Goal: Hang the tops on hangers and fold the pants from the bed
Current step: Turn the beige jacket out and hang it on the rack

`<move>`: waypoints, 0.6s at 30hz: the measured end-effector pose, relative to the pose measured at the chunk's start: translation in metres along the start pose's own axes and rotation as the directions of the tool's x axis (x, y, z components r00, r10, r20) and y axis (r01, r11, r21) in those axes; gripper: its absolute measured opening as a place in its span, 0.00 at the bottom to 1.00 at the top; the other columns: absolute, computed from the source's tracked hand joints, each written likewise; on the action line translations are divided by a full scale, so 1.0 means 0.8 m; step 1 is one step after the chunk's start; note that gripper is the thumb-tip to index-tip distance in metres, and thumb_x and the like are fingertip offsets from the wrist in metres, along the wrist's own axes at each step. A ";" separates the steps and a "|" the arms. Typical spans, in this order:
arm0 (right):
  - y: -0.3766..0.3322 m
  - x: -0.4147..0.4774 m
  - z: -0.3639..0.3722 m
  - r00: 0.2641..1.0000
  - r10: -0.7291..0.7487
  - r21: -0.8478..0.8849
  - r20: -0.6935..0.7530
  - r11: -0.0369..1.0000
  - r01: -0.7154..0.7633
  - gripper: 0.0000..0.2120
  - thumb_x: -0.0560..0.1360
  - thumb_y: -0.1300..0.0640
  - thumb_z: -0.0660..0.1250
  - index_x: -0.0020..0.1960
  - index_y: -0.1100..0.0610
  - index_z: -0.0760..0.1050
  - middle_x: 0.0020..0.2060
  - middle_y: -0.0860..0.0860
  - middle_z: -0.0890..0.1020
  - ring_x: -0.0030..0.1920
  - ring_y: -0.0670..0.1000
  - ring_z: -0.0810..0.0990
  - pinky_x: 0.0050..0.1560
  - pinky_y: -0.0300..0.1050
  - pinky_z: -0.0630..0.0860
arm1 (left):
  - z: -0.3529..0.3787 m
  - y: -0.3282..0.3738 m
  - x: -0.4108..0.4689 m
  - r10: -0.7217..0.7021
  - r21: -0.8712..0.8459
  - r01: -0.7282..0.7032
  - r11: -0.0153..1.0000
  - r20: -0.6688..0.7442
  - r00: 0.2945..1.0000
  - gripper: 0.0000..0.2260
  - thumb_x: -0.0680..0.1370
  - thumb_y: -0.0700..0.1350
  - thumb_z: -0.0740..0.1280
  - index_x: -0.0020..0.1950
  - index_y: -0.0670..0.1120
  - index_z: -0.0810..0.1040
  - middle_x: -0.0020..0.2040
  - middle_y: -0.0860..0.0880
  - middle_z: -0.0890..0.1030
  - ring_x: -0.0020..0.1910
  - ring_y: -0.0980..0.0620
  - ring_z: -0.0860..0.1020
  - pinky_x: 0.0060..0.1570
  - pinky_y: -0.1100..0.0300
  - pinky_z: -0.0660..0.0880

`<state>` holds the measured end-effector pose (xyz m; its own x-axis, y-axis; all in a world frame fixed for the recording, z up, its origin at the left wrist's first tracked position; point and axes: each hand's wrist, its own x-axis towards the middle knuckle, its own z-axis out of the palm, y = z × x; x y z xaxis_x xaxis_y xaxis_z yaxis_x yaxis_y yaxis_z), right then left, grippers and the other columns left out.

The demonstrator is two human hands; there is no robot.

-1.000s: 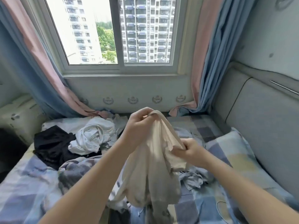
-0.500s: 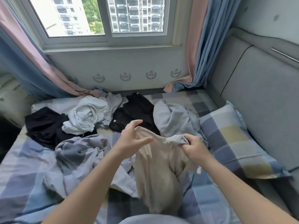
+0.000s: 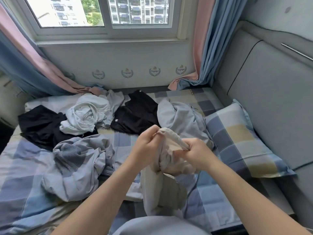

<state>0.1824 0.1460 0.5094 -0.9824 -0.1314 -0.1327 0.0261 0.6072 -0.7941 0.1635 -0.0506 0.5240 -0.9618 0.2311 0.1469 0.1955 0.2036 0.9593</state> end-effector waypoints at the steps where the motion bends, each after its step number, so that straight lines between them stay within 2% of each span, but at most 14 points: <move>1: 0.011 -0.001 0.005 0.999 0.039 -0.025 -0.004 0.999 -0.039 0.14 0.75 0.54 0.72 0.34 0.58 0.74 0.28 0.50 0.73 0.33 0.48 0.70 0.37 0.49 0.67 | -0.002 0.004 0.000 0.013 -0.029 -0.014 0.999 -0.025 1.000 0.15 0.82 0.35 0.60 0.36 0.41 0.65 0.30 0.58 0.64 0.30 0.60 0.62 0.31 0.68 0.61; 3: 0.026 -0.004 0.014 0.990 0.134 -0.046 -0.039 0.990 -0.136 0.16 0.75 0.53 0.69 0.31 0.56 0.72 0.27 0.48 0.73 0.33 0.49 0.70 0.37 0.48 0.65 | -0.009 0.009 0.002 0.035 -0.068 -0.039 0.997 -0.054 0.998 0.14 0.82 0.36 0.60 0.37 0.40 0.65 0.30 0.58 0.64 0.30 0.60 0.62 0.31 0.69 0.62; 5: 0.033 -0.008 0.020 0.978 0.198 -0.019 -0.061 0.980 -0.200 0.14 0.75 0.55 0.68 0.33 0.61 0.72 0.29 0.51 0.74 0.34 0.51 0.71 0.37 0.48 0.65 | -0.015 0.014 0.003 0.040 -0.109 -0.047 0.993 -0.068 0.997 0.14 0.81 0.38 0.60 0.36 0.44 0.67 0.31 0.58 0.66 0.31 0.60 0.63 0.31 0.70 0.62; 8: 0.035 -0.014 0.021 0.989 0.150 0.242 0.006 0.959 -0.147 0.12 0.77 0.58 0.69 0.43 0.68 0.75 0.36 0.54 0.75 0.39 0.50 0.73 0.41 0.46 0.68 | -0.026 0.022 0.008 -0.002 -0.176 -0.024 0.984 -0.143 0.990 0.17 0.83 0.40 0.60 0.34 0.50 0.70 0.31 0.57 0.67 0.31 0.60 0.64 0.31 0.70 0.63; 9: 0.034 -0.016 0.019 0.992 0.124 0.332 0.024 0.935 -0.125 0.12 0.78 0.59 0.69 0.43 0.68 0.75 0.35 0.53 0.75 0.38 0.49 0.72 0.40 0.43 0.68 | -0.032 0.026 0.011 -0.023 -0.201 -0.013 0.979 -0.176 0.984 0.19 0.83 0.40 0.60 0.33 0.53 0.71 0.31 0.56 0.67 0.32 0.59 0.64 0.32 0.69 0.63; 11: 0.034 -0.021 0.014 0.996 0.092 0.419 -0.008 0.905 -0.081 0.16 0.80 0.60 0.68 0.35 0.62 0.69 0.30 0.48 0.70 0.32 0.45 0.67 0.33 0.36 0.64 | -0.043 0.033 0.016 -0.057 -0.268 -0.009 0.963 -0.236 0.970 0.18 0.83 0.42 0.60 0.34 0.55 0.74 0.34 0.51 0.70 0.36 0.53 0.67 0.37 0.63 0.66; 13: 0.036 -0.022 0.012 0.994 0.087 0.461 -0.067 0.886 -0.046 0.18 0.79 0.64 0.69 0.34 0.56 0.65 0.27 0.46 0.66 0.29 0.43 0.63 0.29 0.34 0.63 | -0.053 0.038 0.023 -0.097 -0.365 -0.003 0.931 -0.254 0.962 0.13 0.82 0.46 0.61 0.38 0.52 0.77 0.41 0.44 0.73 0.42 0.46 0.69 0.45 0.51 0.67; 15: 0.037 -0.020 0.012 0.992 0.093 0.521 -0.081 0.853 -0.037 0.14 0.79 0.66 0.67 0.39 0.57 0.67 0.27 0.46 0.70 0.30 0.44 0.66 0.32 0.34 0.66 | -0.058 0.040 0.029 -0.126 -0.419 0.017 0.908 -0.233 0.964 0.11 0.81 0.48 0.62 0.40 0.50 0.77 0.44 0.42 0.73 0.45 0.44 0.69 0.48 0.47 0.66; 17: 0.034 -0.019 0.011 0.990 0.108 0.530 -0.092 0.847 -0.043 0.05 0.81 0.65 0.65 0.49 0.56 0.73 0.31 0.48 0.79 0.34 0.48 0.72 0.37 0.40 0.70 | -0.058 0.037 0.033 -0.137 -0.394 0.035 0.918 -0.234 0.963 0.11 0.81 0.48 0.62 0.41 0.49 0.77 0.43 0.43 0.73 0.44 0.45 0.69 0.47 0.49 0.67; 18: 0.031 -0.019 0.010 0.988 0.113 0.528 -0.109 0.849 -0.039 0.06 0.82 0.64 0.64 0.52 0.55 0.76 0.34 0.50 0.82 0.36 0.50 0.75 0.39 0.43 0.72 | -0.057 0.033 0.034 -0.144 -0.340 0.049 0.939 -0.260 0.955 0.12 0.83 0.47 0.61 0.41 0.48 0.76 0.42 0.44 0.73 0.42 0.48 0.69 0.45 0.53 0.67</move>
<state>0.1991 0.1572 0.4869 -0.9874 0.0238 -0.1563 0.1579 0.1069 -0.9816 0.1335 -0.0822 0.5646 -0.9963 -0.0558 0.0648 0.0711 -0.1206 0.9901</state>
